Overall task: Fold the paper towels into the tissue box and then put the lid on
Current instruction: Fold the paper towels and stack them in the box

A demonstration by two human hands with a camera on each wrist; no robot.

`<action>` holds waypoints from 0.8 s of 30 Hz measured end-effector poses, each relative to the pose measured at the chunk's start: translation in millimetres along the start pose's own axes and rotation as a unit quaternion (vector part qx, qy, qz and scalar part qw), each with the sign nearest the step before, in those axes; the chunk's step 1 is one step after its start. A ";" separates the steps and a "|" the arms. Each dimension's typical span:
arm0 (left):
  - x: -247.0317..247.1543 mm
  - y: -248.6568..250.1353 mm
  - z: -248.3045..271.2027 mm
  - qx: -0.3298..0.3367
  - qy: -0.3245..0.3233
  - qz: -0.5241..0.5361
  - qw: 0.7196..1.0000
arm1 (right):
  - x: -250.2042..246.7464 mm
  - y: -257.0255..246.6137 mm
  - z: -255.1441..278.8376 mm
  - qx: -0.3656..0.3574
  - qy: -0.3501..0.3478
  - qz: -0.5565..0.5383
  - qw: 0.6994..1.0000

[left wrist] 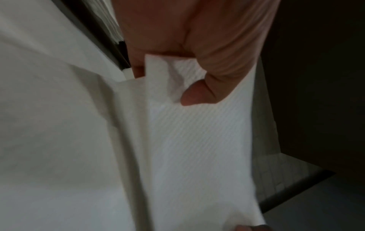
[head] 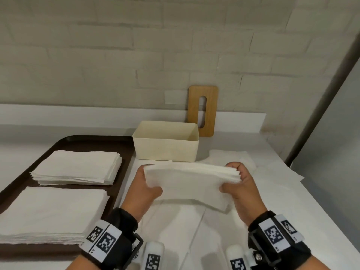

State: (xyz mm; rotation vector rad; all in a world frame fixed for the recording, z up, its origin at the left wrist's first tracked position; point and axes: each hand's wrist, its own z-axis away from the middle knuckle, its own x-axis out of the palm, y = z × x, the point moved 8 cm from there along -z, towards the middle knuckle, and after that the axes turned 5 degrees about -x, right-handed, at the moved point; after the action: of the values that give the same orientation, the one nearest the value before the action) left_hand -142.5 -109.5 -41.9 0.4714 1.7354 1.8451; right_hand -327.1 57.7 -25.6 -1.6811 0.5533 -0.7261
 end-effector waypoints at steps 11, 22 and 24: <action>1.7 17.1 10.3 0.032 0.017 0.044 0.998 | 0.8 -6.5 2.1 -0.042 0.022 -0.029 0.998; 9.9 4.3 8.7 0.016 -0.021 0.053 0.998 | 8.0 17.9 4.2 0.040 -0.023 0.025 0.999; 8.9 12.8 10.7 0.031 -0.027 0.064 0.997 | 12.4 5.1 2.6 0.008 -0.047 0.003 0.999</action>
State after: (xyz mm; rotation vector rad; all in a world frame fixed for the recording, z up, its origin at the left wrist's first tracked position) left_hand -145.0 -95.7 -29.2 0.6642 1.7675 1.8518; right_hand -316.5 49.7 -28.8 -1.6888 0.4850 -0.6410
